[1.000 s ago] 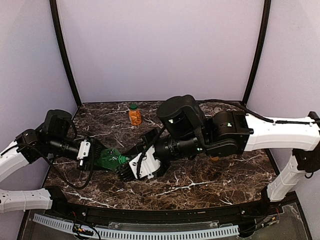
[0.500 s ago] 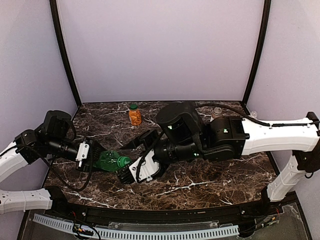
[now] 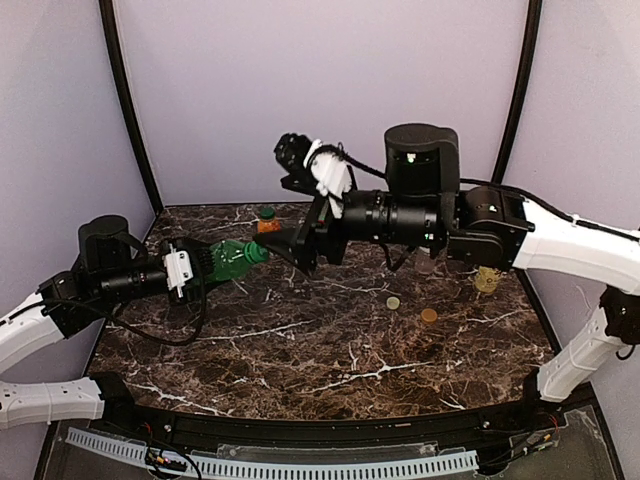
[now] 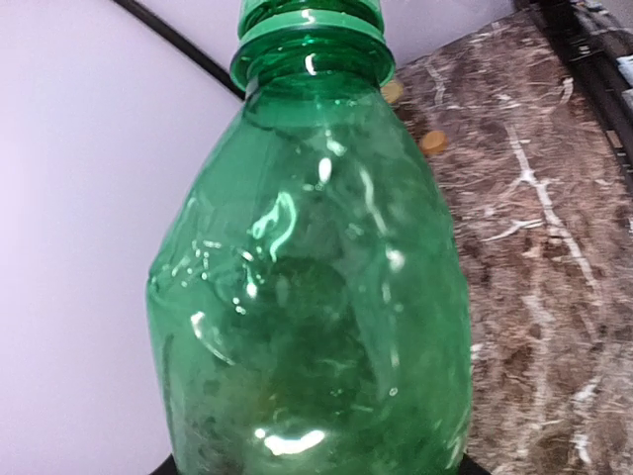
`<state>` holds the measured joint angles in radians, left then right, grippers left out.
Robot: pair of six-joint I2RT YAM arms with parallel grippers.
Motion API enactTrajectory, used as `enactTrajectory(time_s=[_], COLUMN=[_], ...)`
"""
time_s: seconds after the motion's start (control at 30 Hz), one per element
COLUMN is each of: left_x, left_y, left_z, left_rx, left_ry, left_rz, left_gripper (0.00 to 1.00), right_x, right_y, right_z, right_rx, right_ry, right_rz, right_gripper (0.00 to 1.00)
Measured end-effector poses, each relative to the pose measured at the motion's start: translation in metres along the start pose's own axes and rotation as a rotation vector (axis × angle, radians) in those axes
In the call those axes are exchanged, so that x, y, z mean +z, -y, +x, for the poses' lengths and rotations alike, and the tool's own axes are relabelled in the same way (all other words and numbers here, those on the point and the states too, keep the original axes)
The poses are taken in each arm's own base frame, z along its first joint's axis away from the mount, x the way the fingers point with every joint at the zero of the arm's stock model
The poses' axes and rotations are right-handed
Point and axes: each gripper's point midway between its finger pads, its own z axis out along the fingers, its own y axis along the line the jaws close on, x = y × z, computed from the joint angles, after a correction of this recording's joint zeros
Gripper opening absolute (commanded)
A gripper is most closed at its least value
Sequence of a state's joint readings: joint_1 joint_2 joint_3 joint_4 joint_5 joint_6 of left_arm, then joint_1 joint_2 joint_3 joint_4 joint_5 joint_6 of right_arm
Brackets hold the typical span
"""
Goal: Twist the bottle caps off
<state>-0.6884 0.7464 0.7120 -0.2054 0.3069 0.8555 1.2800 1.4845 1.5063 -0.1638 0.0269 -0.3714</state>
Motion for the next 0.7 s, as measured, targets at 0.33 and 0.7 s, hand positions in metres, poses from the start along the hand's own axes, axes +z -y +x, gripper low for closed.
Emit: enactTrajectory(time_s=[0.33,0.7], left_x=[-0.001,-0.007], left_y=[-0.078,-0.092], left_z=[0.014,0.016], left_rx=[0.169,0.243], left_ry=[-0.123,-0.172], left_rz=[-0.415,-0.488], left_gripper=[0.01,0.01], right_x=[0.034,0.065], right_y=[0.073,0.054], right_z=[0.025,0.044], right_rx=[0.898,1.124], right_ry=[0.014,-0.066], right_rz=[0.101,0.018], right_gripper=[0.79,0.47])
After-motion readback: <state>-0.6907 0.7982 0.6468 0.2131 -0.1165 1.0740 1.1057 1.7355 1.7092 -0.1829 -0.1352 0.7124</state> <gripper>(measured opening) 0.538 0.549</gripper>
